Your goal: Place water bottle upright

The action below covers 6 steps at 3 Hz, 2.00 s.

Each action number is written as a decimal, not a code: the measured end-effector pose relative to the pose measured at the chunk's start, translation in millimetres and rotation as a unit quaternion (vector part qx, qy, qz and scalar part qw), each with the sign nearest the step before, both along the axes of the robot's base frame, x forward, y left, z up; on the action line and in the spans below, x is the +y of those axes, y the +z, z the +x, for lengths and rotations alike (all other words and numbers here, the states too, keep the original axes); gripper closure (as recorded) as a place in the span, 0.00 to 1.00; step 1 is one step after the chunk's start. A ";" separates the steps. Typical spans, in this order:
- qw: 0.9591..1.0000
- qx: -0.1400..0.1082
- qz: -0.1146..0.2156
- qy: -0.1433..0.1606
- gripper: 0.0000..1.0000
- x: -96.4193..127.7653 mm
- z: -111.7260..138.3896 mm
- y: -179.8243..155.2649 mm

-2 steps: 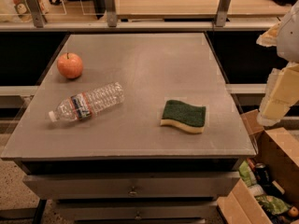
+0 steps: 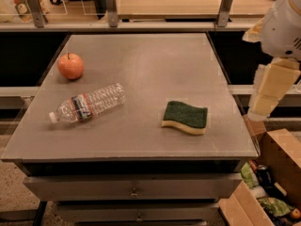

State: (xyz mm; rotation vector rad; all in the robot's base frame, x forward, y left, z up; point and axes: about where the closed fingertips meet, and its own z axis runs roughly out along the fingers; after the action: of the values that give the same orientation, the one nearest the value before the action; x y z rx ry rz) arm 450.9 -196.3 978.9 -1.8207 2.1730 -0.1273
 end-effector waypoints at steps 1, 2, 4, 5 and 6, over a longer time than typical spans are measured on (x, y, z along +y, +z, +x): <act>0.998 0.004 -0.028 0.062 0.00 39.5 24.2 -2.3; 0.990 0.014 -0.050 0.128 0.00 91.7 49.1 -9.7; 0.972 0.045 -0.047 0.224 0.00 184.5 65.9 -47.5; 0.964 0.063 -0.038 0.254 0.00 215.2 56.3 -67.0; 0.958 0.067 -0.031 0.276 0.00 246.2 48.6 -77.6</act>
Offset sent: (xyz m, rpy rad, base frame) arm 0.0746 0.1520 -0.0249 -0.1646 0.0968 0.4267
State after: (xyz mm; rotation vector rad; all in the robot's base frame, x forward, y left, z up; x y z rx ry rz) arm 499.4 49.9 901.3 -2.4562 1.6638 0.0533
